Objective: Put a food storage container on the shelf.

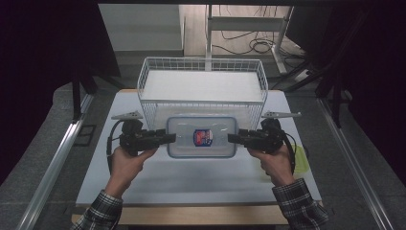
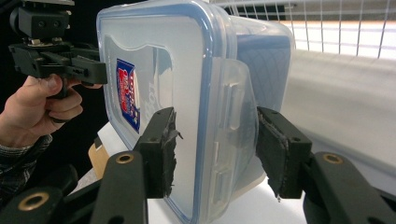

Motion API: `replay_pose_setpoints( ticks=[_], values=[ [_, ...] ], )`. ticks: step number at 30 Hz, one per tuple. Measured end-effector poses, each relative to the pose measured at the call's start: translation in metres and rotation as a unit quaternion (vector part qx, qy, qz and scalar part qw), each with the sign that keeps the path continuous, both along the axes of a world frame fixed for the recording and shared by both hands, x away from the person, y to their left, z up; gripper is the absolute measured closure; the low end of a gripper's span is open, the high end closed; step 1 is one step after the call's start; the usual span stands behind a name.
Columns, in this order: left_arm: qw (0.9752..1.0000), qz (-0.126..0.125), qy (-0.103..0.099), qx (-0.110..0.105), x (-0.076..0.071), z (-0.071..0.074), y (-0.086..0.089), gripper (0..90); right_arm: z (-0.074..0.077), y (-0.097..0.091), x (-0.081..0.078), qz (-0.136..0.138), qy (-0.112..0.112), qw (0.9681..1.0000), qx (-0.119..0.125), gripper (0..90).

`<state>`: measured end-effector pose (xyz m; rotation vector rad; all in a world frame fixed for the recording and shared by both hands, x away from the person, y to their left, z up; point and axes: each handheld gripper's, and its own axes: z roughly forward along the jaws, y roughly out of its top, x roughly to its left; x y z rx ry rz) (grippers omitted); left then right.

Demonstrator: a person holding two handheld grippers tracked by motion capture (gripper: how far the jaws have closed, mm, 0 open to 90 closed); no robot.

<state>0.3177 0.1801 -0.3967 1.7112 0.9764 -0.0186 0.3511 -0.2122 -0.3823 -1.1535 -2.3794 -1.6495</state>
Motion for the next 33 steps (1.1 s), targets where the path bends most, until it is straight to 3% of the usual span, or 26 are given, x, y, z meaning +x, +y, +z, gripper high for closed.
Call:
replay_pose_setpoints(
  ticks=[25, 33],
  values=[
    [0.9993, 0.016, -0.034, -0.006, 0.039, 0.074, 0.005, 53.6, 0.072, 0.006, 0.042, -0.009, -0.035, 0.9992, 0.018, 49.3],
    [0.9990, 0.017, -0.038, -0.015, 0.055, 0.089, 0.009, 53.5, 0.094, 0.010, 0.056, -0.014, -0.045, 0.9988, 0.016, 49.2]
  ],
)
